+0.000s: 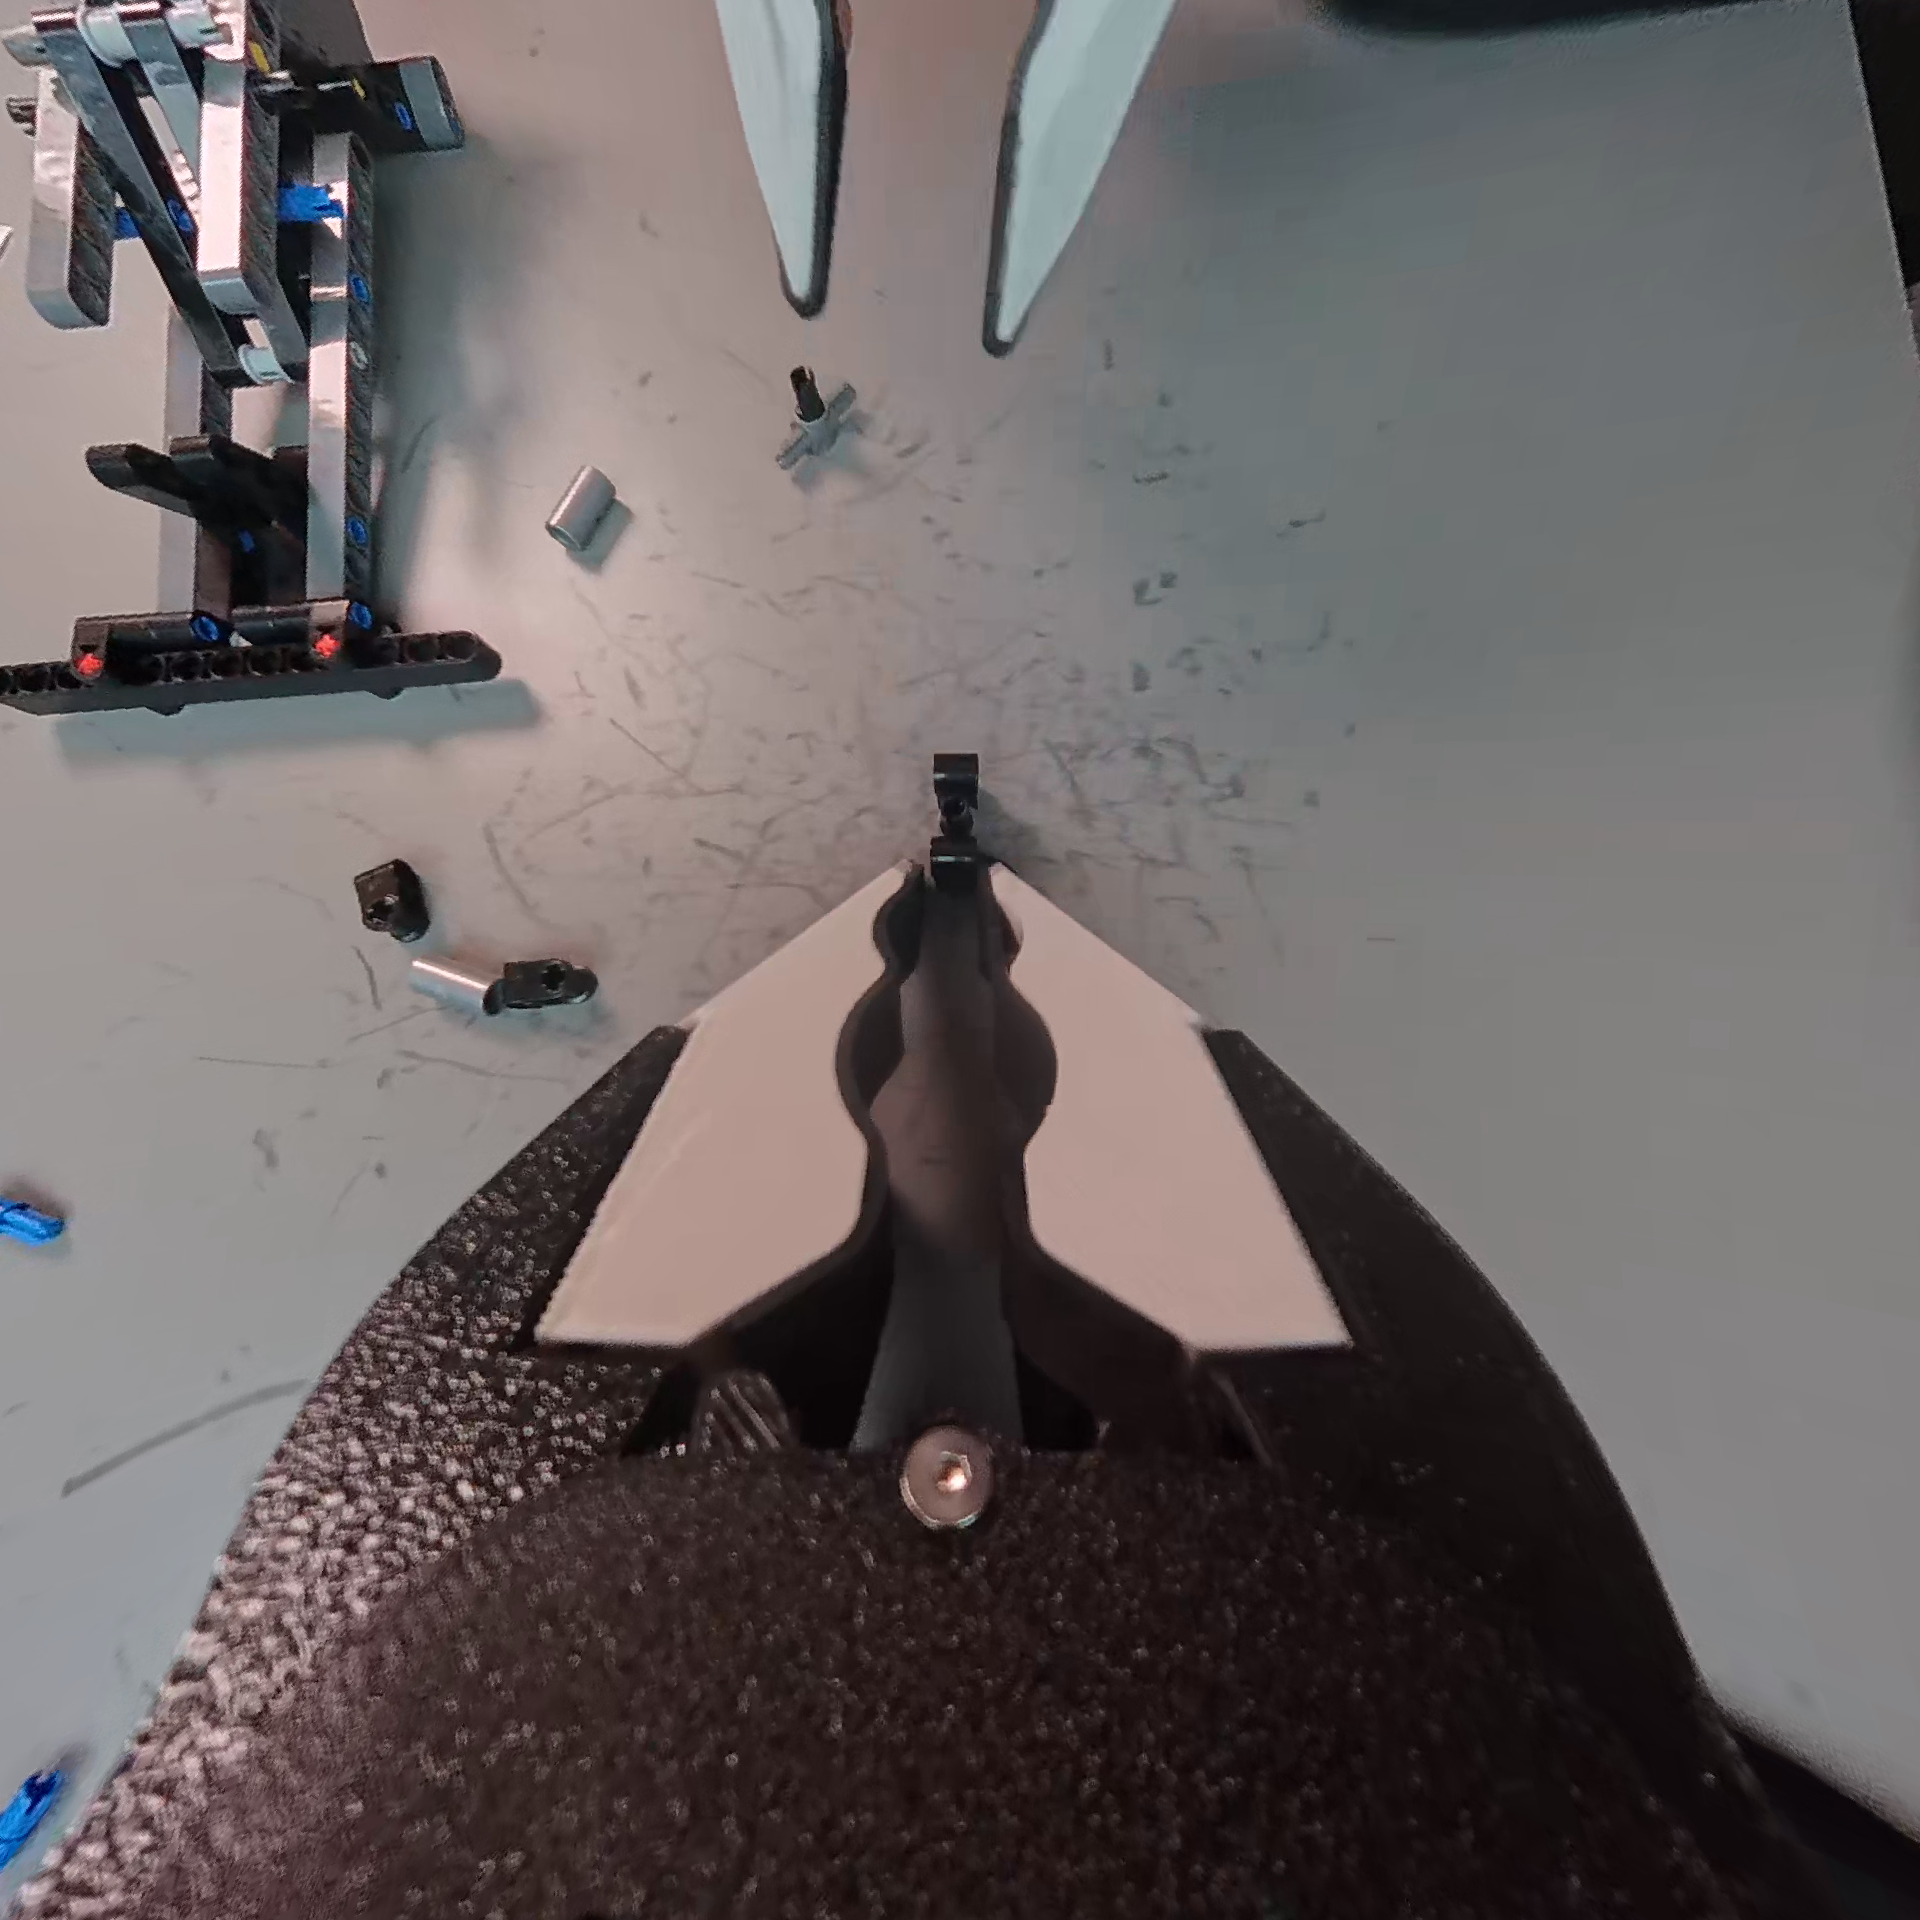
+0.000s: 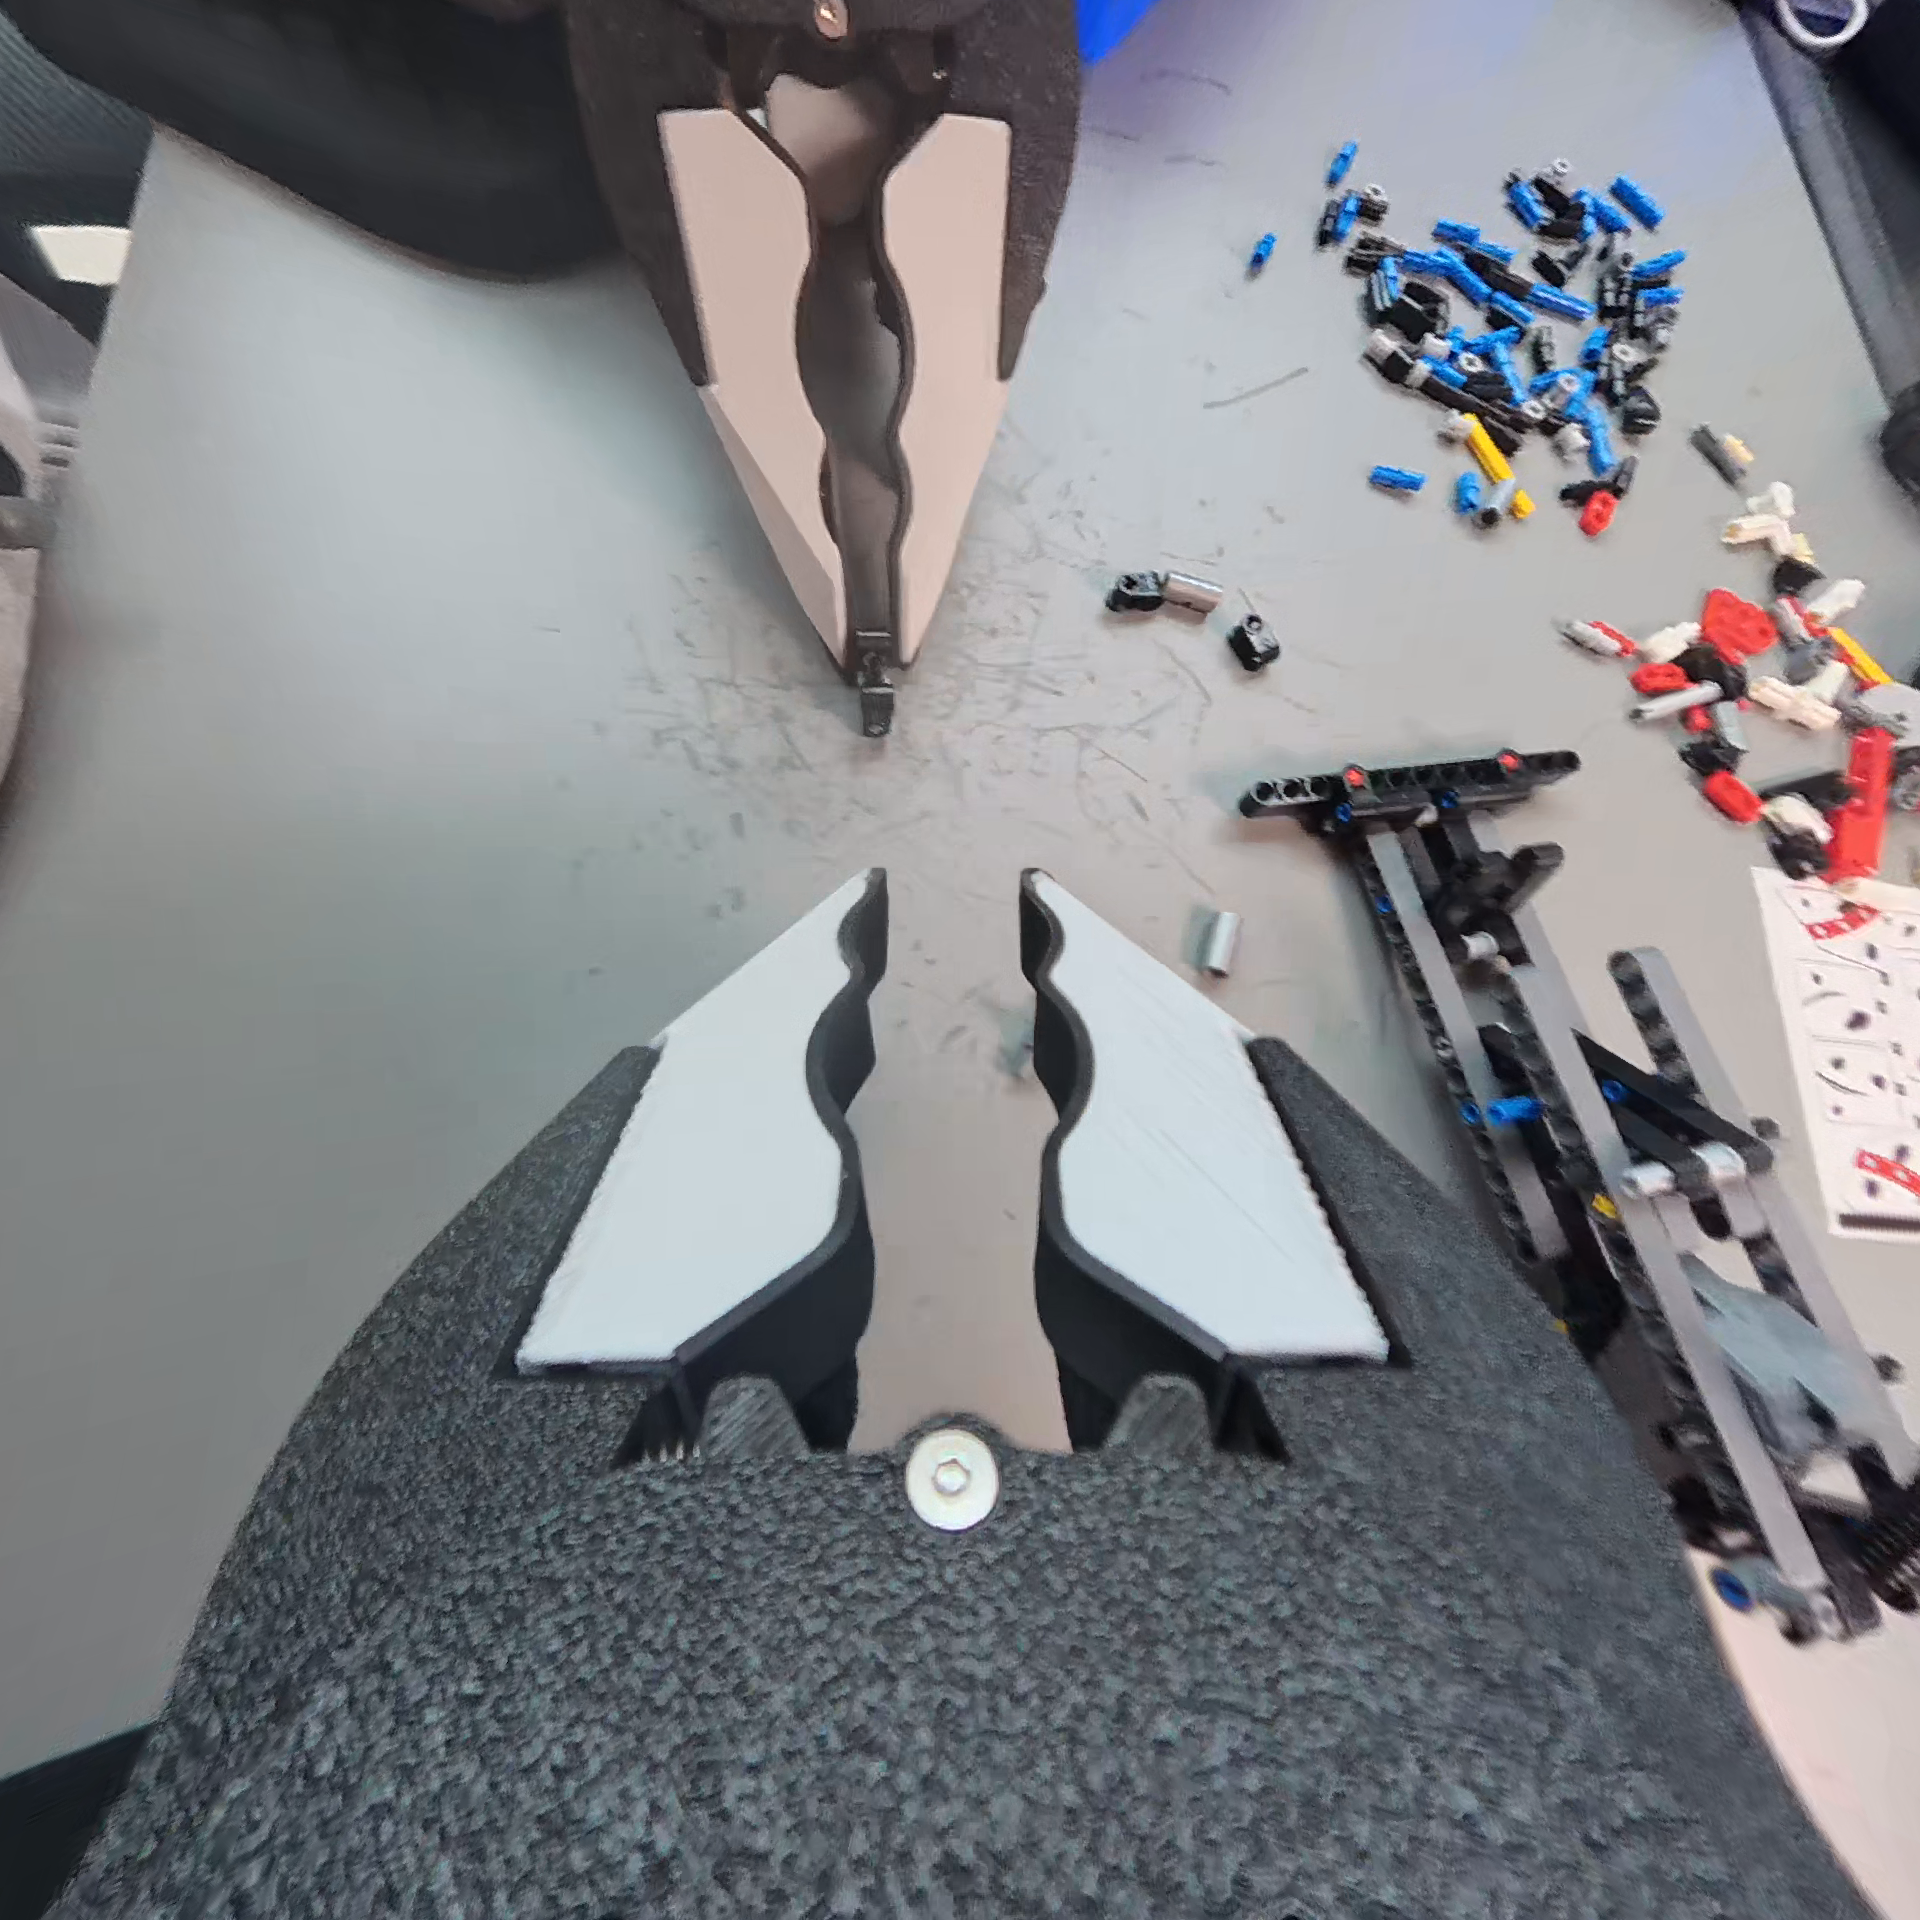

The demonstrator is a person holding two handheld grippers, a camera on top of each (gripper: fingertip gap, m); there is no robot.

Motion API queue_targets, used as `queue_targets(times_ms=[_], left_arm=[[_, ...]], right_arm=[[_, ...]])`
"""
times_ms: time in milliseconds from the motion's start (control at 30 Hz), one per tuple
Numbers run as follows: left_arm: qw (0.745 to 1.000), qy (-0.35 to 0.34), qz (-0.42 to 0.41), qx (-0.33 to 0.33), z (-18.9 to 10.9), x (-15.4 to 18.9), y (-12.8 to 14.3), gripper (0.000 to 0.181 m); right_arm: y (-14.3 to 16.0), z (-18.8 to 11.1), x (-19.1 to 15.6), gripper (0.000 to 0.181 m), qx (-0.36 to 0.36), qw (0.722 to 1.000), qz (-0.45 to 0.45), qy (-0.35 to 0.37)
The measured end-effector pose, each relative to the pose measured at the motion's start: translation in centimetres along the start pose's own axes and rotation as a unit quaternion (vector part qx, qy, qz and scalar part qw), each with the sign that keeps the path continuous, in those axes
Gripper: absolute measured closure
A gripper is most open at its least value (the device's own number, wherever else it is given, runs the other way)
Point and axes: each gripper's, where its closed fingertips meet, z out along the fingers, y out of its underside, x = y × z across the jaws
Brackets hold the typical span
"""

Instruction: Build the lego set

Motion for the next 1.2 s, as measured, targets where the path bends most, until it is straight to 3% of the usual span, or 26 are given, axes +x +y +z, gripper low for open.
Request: queue_targets(times_ms=[167,433,600,700,767,833,1033,1200], left_arm=[[1.0,-0.007,-0.007,-0.006,-0.5,-0.5,0.5,0.165],[0.999,-0.015,-0.035,-0.009,-2.0,-2.1,1.9,0.162],[0.998,0.015,-0.037,0.041,-1.9,-0.8,-0.4,0.147],[1.0,0.002,-0.018,0.019,-0.3,-0.4,-0.9,0.149],[1.0,0.004,-0.003,-0.003,0.3,-0.1,-0.7,0.172],[1.0,0.02,0.004,-0.014,-0.1,0.2,-0.2,0.172],[0.999,-0.015,-0.029,-0.036,-3.8,-2.6,3.7,0.172],[0.998,-0.017,-0.056,-0.014,-4.7,-3.3,3.5,0.156]], right_arm=[[2.0,-1.7,2.9,0.158,-0.002,0.998,0.041,0.049],[5.4,-0.9,2.1,0.157,-0.06,0.996,0.07,0.01],[5.6,0.2,1.6,0.154,-0.074,0.995,0.066,0.0],[5.5,0.9,1.6,0.153,-0.073,0.995,0.07,0.0],[5.4,1.0,1.8,0.153,-0.072,0.995,0.074,0.002],[5.4,1.0,1.7,0.154,-0.071,0.995,0.076,0.002],[5.3,1.1,1.7,0.155,-0.07,0.995,0.077,0.001],[5.2,1.2,1.6,0.158,-0.066,0.995,0.081,-0.001]])
